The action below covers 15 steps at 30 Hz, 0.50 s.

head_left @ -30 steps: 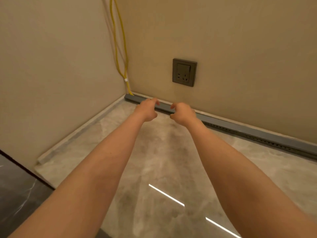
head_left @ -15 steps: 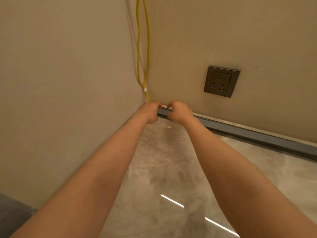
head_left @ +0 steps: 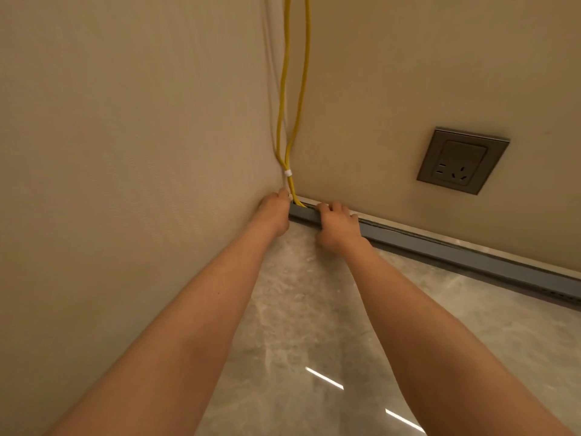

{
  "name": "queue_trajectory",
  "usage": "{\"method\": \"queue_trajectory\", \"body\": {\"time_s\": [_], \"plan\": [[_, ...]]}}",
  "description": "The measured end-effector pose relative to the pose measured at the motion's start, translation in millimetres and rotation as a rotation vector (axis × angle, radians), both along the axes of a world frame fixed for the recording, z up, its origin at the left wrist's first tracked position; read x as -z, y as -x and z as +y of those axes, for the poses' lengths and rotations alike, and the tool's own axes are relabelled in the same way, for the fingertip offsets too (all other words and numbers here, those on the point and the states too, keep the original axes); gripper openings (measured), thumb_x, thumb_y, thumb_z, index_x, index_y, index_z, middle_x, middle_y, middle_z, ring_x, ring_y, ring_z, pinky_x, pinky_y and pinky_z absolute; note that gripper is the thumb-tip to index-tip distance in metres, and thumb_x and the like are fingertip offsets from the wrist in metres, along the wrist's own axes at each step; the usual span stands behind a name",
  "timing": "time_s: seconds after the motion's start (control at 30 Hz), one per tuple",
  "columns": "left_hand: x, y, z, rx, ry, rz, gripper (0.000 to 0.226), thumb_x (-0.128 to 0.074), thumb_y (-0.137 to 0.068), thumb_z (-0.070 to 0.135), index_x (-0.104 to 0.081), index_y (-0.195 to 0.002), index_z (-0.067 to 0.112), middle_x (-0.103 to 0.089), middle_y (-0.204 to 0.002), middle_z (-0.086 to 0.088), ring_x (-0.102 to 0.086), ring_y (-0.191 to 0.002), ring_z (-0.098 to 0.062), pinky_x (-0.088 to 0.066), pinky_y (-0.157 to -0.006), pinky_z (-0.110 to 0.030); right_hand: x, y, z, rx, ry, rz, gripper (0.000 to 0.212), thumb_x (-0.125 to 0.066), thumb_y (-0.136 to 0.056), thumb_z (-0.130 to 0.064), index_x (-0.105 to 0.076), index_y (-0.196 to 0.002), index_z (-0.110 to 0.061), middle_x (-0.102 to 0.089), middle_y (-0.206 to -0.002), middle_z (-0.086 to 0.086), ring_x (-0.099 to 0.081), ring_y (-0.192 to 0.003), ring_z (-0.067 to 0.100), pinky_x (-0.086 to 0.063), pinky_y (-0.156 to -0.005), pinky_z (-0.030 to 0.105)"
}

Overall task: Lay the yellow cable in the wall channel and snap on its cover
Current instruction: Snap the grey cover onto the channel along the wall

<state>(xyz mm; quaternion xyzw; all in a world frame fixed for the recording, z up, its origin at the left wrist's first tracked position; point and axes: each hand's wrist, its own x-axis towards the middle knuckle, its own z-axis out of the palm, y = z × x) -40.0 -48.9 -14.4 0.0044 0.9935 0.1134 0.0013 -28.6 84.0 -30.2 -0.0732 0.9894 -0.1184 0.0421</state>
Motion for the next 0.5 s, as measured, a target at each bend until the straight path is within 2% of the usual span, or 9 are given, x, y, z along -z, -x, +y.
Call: {"method": "queue_trajectory", "body": {"time_s": [0.1,0.27,0.5], "plan": [[10,4,-4,0.032,0.030,0.015,0.047,-0.046,-0.088,-0.005,-0.039,-0.134,0.003,-0.051,-0.133,-0.020,-0.048,-0.126,-0.036,-0.041,-0.103,-0.039,6,7,-2,-0.001,-0.032,0.027,0.057,-0.051,-0.089,-0.015,-0.032,-0.142,-0.013,-0.039,-0.141,0.015,-0.034,-0.133,0.034,-0.028,-0.109,0.051],[14,14,-3,0.040,-0.010,0.074,0.044,-0.046,-0.090,-0.003,-0.044,-0.133,0.005,-0.055,-0.130,-0.020,-0.051,-0.122,-0.038,-0.043,-0.100,-0.042,13,13,4,-0.048,-0.114,0.108,0.041,-0.045,-0.096,-0.018,-0.043,-0.136,-0.009,-0.045,-0.135,0.014,-0.038,-0.128,0.034,-0.035,-0.103,0.050],[9,21,3,0.156,-0.020,0.076,0.061,-0.065,-0.082,-0.001,-0.042,-0.138,0.011,-0.044,-0.137,-0.016,-0.046,-0.126,-0.034,-0.041,-0.105,-0.041,13,10,25,-0.096,-0.209,0.107,0.041,-0.045,-0.096,-0.016,-0.040,-0.136,-0.007,-0.043,-0.137,0.015,-0.040,-0.125,0.036,-0.040,-0.097,0.050]]}}
